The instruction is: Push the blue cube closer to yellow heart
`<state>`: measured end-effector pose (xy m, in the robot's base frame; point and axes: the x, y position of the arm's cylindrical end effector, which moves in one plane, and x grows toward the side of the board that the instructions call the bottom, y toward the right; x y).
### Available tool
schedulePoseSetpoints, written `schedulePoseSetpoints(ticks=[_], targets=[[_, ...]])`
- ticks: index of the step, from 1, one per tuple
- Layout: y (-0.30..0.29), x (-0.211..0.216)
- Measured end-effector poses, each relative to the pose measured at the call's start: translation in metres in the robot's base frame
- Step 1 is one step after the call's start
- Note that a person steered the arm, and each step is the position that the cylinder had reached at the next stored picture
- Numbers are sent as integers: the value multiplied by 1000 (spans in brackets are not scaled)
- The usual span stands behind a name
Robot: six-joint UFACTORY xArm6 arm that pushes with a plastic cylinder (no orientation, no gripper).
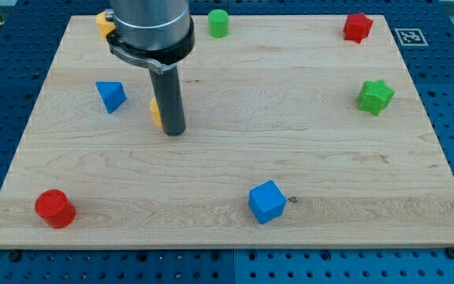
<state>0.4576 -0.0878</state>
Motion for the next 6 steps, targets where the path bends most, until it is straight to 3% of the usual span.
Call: schedulePoseSetpoints(ticks=[2, 3, 5, 6], targets=[[-5, 0], [49, 5], [246, 120], [274, 161]])
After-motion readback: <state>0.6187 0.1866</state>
